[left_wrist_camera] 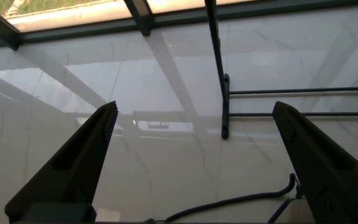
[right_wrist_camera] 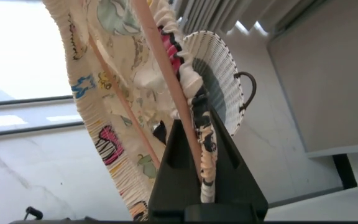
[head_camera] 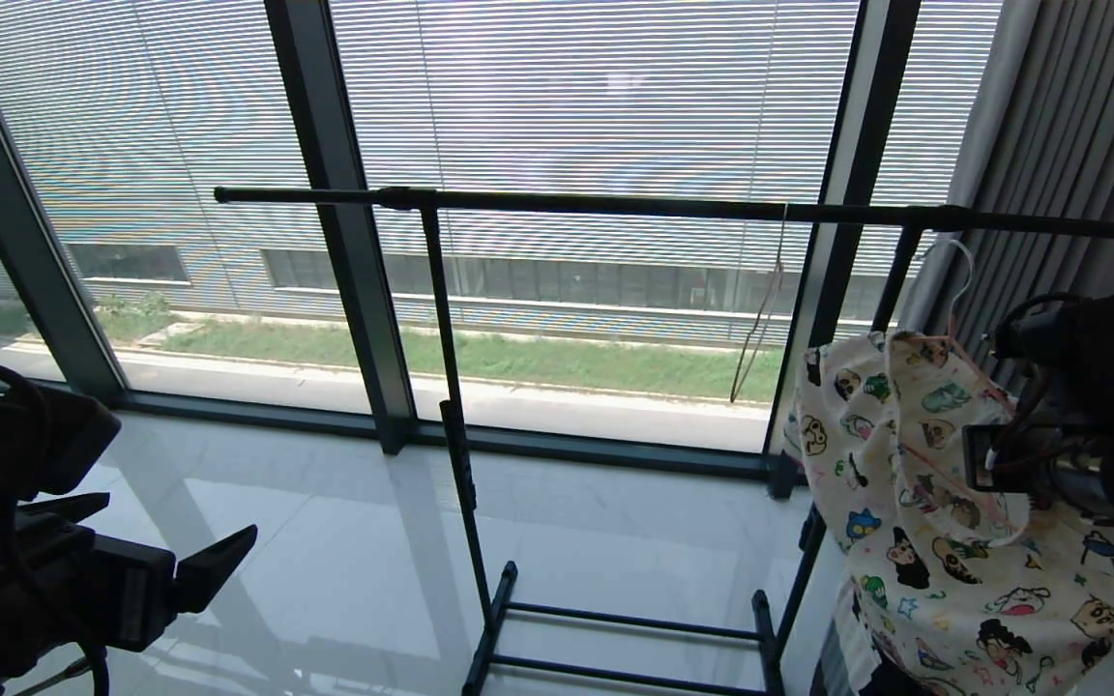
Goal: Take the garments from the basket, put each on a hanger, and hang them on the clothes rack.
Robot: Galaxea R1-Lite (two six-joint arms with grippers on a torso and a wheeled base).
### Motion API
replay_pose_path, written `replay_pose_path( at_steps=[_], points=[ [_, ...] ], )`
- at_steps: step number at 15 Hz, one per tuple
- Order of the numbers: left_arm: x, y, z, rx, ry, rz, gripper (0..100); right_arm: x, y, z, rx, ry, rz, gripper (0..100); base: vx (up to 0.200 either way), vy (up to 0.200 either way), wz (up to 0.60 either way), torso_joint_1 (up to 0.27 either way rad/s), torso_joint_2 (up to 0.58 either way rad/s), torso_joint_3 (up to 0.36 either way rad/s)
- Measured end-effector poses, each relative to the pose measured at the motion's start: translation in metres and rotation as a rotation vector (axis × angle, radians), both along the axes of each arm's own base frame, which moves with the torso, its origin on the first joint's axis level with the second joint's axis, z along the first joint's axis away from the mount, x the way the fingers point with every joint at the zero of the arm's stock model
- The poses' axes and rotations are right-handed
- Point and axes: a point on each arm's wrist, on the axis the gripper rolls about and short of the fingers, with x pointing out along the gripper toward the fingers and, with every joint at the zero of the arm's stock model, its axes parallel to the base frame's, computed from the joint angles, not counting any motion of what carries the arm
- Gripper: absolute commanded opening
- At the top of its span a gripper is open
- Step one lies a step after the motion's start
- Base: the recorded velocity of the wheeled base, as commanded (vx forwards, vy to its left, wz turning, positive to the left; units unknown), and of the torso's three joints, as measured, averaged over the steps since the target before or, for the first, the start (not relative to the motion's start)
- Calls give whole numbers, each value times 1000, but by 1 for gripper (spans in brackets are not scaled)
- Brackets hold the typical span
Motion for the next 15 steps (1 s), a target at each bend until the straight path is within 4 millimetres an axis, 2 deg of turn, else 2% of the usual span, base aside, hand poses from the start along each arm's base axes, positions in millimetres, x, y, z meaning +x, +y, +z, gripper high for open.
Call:
replay_pose_path(
  at_steps=[8,13,15],
  points=[
    [0,0,0,0,-3,1,100,8,-8,15,19,-59,-33,0,200,0,0,5,4,1],
    [-1,0,1,-1,-6,1,100,5,-14,22,27,-84,-53,0,200,0,0,3,1,2],
    [-2,0,1,-2,-9,-1,100,4,-16,23,27,-89,-57,0,0,0,0,0,0,0]
  ],
)
